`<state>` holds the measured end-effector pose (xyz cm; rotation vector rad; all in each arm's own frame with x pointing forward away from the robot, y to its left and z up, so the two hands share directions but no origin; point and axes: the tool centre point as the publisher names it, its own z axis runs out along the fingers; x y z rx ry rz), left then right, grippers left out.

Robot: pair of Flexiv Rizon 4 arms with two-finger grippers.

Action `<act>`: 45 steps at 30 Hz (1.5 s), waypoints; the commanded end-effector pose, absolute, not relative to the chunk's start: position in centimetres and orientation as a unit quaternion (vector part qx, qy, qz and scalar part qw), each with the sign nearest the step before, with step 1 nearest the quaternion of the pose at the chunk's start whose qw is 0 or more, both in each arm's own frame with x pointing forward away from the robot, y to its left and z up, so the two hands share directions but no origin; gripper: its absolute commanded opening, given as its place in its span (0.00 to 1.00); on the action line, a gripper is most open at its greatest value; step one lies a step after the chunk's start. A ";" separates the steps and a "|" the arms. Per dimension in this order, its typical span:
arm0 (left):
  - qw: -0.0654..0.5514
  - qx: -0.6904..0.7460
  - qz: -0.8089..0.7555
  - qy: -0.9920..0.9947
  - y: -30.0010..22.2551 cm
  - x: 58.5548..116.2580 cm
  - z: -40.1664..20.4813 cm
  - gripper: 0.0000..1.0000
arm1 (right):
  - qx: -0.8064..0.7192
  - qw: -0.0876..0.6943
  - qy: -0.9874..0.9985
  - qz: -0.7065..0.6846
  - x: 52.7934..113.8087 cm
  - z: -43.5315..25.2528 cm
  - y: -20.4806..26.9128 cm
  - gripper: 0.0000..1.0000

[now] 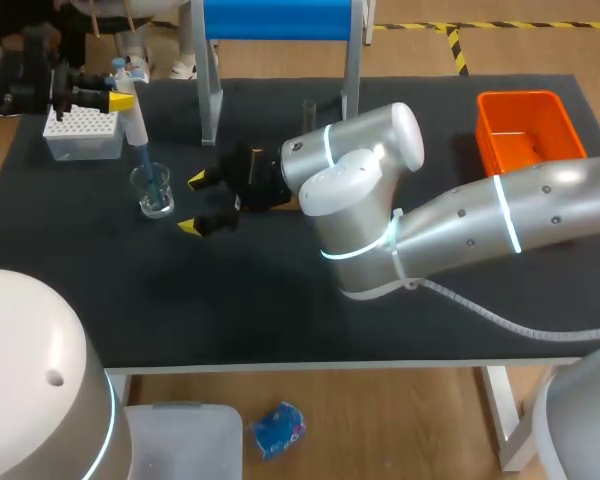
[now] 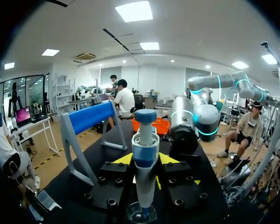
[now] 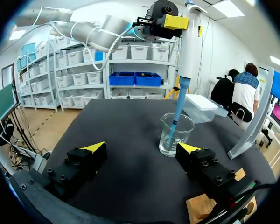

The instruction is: Invert the test tube, pick up the pipette, mount the tip to pipette, aspirate from beaker and dispense into the tube, eject the tip, return the pipette, and cap with the stopper.

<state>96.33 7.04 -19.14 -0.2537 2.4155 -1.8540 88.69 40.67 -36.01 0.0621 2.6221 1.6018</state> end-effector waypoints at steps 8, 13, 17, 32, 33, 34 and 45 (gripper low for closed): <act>0.049 -0.081 -0.602 0.793 6.8 96.2 -18.8 0.00 | 0.020 0.035 0.853 0.521 88.7 -36.1 40.7 1.00; 0.051 -0.078 -0.603 0.792 6.8 96.2 -18.8 0.00 | 0.020 0.035 0.853 0.521 88.7 -36.1 40.7 1.00; 0.051 -0.079 -0.602 0.793 6.8 96.2 -18.8 0.00 | 0.020 0.035 0.853 0.521 88.7 -36.1 40.7 1.00; 0.048 -0.081 -0.597 0.797 6.7 96.3 -18.8 0.00 | 0.020 0.035 0.853 0.521 88.7 -36.1 40.7 1.00; 0.048 -0.081 -0.597 0.797 6.7 96.3 -18.8 0.00 | 0.020 0.035 0.853 0.521 88.7 -36.1 40.7 1.00; 0.048 -0.081 -0.597 0.797 6.7 96.3 -18.8 0.00 | 0.020 0.035 0.853 0.521 88.7 -36.1 40.7 1.00; 0.048 -0.081 -0.597 0.797 6.7 96.3 -18.8 0.00 | 0.001 0.057 0.853 0.518 89.8 -29.5 38.5 1.00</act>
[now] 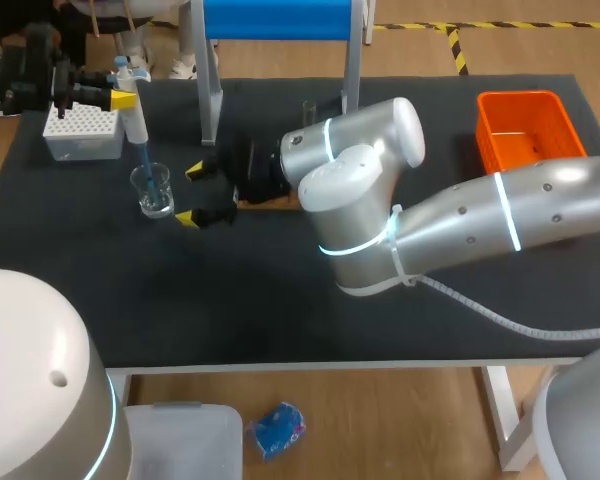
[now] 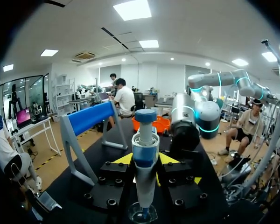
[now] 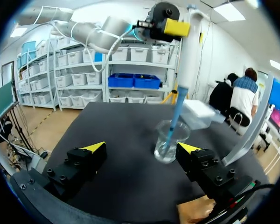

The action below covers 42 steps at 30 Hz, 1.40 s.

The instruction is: Invert the test tube, pick up the pipette, mount the tip to pipette, aspirate from beaker and dispense into the tube, eject the tip, return the pipette, and cap with the stopper.

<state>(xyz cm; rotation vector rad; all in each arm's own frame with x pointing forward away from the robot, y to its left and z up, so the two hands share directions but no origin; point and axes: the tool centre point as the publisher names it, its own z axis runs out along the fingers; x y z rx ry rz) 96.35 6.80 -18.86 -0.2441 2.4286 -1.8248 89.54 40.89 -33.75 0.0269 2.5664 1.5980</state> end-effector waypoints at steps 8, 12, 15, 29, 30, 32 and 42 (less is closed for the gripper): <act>0.048 -0.081 -0.597 0.797 6.7 96.3 -18.8 0.00 | -0.067 0.063 0.859 0.504 92.7 -20.3 36.8 1.00; 0.048 -0.081 -0.597 0.797 6.7 96.3 -18.8 0.00 | -0.097 0.030 0.863 0.495 93.9 -16.5 36.7 1.00; 0.048 -0.081 -0.597 0.797 6.7 96.3 -18.8 0.00 | -0.107 0.023 0.870 0.481 94.4 -14.6 37.1 1.00; 0.048 -0.081 -0.597 0.797 6.7 96.3 -18.8 0.00 | -0.117 0.002 0.890 0.441 94.3 -12.5 39.7 1.00; 0.048 -0.081 -0.597 0.797 6.7 96.3 -18.8 0.00 | -0.117 0.002 0.890 0.441 94.3 -12.5 39.7 1.00; 0.048 -0.081 -0.597 0.797 6.7 96.3 -18.8 0.00 | -0.117 0.002 0.890 0.441 94.3 -12.5 39.7 1.00; 0.048 -0.081 -0.597 0.797 6.7 96.3 -18.8 0.00 | -0.084 0.011 0.907 0.413 93.9 -12.9 41.3 1.00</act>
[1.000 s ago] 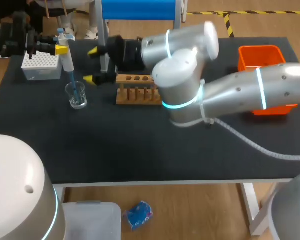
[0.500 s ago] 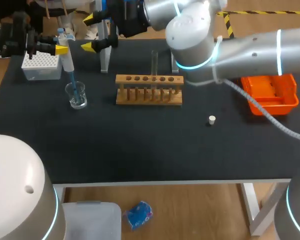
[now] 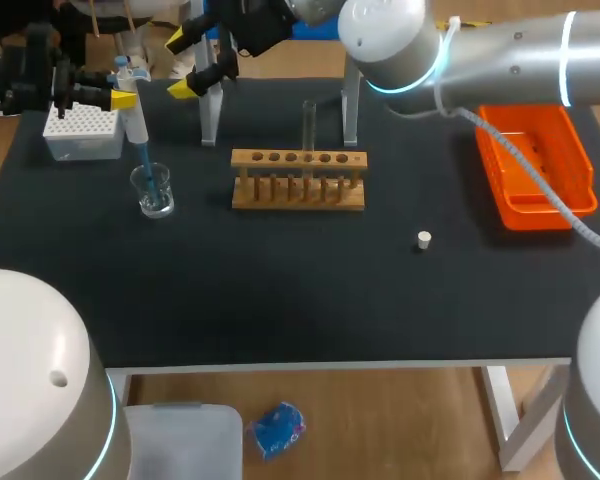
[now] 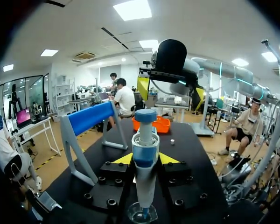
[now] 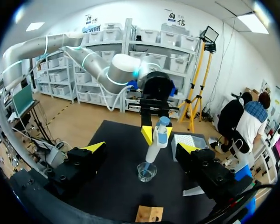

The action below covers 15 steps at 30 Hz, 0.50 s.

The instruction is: Invert the test tube, pick up the pipette, mount the tip to pipette, aspirate from beaker and dispense into the tube, eject the tip, return the pipette, and cap with the stopper.

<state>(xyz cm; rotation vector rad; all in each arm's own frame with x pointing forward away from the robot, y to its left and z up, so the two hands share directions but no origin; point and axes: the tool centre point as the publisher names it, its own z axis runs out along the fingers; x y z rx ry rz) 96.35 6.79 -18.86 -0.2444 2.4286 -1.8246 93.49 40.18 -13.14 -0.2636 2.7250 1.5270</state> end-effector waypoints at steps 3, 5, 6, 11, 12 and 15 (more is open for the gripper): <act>0.048 -0.081 -0.597 0.797 6.7 96.3 -18.8 0.00 | -0.080 0.024 0.911 0.405 94.4 -12.7 41.7 1.00; 0.048 -0.081 -0.597 0.797 6.7 96.3 -18.8 0.00 | -0.078 0.033 0.911 0.405 94.7 -12.4 41.9 0.44; 0.048 -0.081 -0.597 0.797 6.7 96.3 -18.8 0.00 | -0.081 0.042 0.912 0.400 94.8 -12.3 42.1 0.14; 0.048 -0.081 -0.597 0.797 6.7 96.3 -18.8 0.00 | -0.080 0.049 0.912 0.398 95.6 -11.6 43.1 0.00; 0.048 -0.081 -0.597 0.797 6.7 96.3 -18.8 0.00 | -0.078 0.048 0.913 0.398 95.8 -11.6 43.3 0.00; 0.048 -0.081 -0.597 0.797 6.7 96.3 -18.8 0.00 | -0.075 0.047 0.914 0.395 96.1 -11.4 44.1 0.00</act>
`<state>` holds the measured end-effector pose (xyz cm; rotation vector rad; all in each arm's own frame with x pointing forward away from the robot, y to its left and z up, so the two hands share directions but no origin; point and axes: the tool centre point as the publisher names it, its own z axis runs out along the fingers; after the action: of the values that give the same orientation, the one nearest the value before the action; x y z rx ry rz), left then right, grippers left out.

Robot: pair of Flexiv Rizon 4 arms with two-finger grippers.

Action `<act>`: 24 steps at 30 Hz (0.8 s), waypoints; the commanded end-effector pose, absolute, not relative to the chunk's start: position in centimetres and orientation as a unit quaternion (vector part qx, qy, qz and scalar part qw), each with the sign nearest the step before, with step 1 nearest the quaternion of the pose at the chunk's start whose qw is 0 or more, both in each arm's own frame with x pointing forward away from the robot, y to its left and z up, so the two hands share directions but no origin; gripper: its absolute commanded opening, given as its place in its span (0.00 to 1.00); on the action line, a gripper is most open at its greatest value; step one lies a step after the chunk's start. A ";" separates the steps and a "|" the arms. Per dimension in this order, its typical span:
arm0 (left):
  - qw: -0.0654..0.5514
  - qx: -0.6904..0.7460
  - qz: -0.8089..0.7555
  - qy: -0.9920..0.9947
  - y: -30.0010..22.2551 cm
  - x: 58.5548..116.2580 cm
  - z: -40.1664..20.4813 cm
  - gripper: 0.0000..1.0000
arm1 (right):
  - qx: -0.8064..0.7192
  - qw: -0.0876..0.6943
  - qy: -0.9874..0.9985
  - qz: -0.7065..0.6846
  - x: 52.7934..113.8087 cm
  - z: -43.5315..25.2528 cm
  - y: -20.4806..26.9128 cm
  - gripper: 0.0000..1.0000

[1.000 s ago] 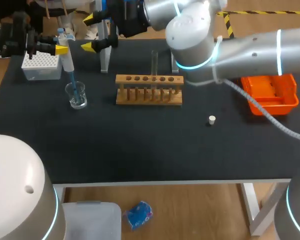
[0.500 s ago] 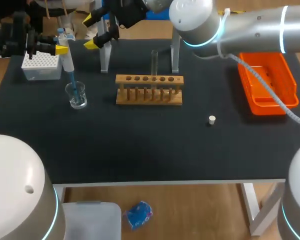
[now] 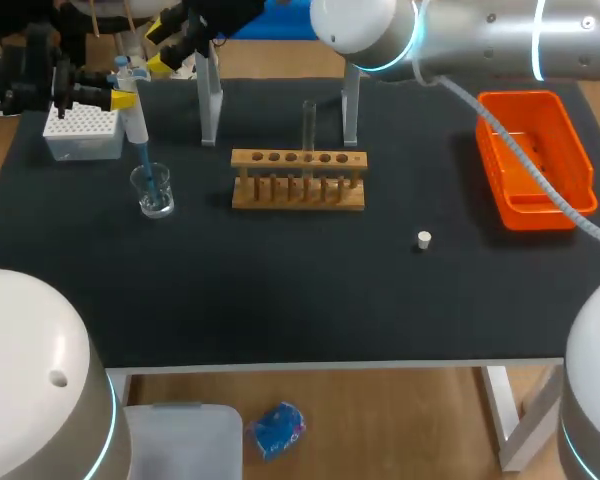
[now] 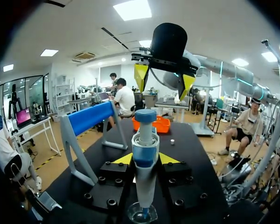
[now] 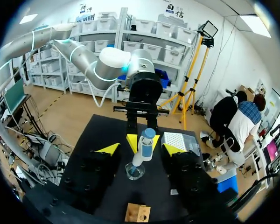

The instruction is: Invert the test tube, pick up the pipette, mount the tip to pipette, aspirate from beaker and dispense into the tube, eject the tip, return the pipette, and cap with the stopper.

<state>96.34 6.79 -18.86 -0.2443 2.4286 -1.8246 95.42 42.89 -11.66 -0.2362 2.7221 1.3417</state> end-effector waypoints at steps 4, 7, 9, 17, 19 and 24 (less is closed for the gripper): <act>0.048 -0.081 -0.597 0.797 6.7 96.3 -18.8 0.00 | -0.069 0.047 0.912 0.402 96.5 -11.1 44.8 0.00; 0.048 -0.081 -0.597 0.797 6.7 96.3 -18.8 0.00 | -0.061 0.050 0.904 0.421 96.7 -11.2 45.2 0.00; 0.048 -0.081 -0.597 0.797 6.7 96.3 -18.8 0.00 | -0.059 0.049 0.902 0.425 96.8 -11.5 45.5 0.00; 0.048 -0.081 -0.597 0.797 6.7 96.3 -18.8 0.00 | -0.057 0.058 0.884 0.460 97.0 -11.5 46.5 0.00; 0.048 -0.081 -0.597 0.797 6.7 96.3 -18.8 0.00 | -0.047 0.060 0.875 0.479 97.1 -11.5 46.6 0.00; 0.048 -0.081 -0.597 0.797 6.7 96.3 -18.8 0.00 | -0.043 0.058 0.861 0.504 97.1 -11.7 46.9 0.00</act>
<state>96.35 6.79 -18.86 -0.2443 2.4286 -1.8245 97.27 47.05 -10.92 -0.1243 2.6521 1.4544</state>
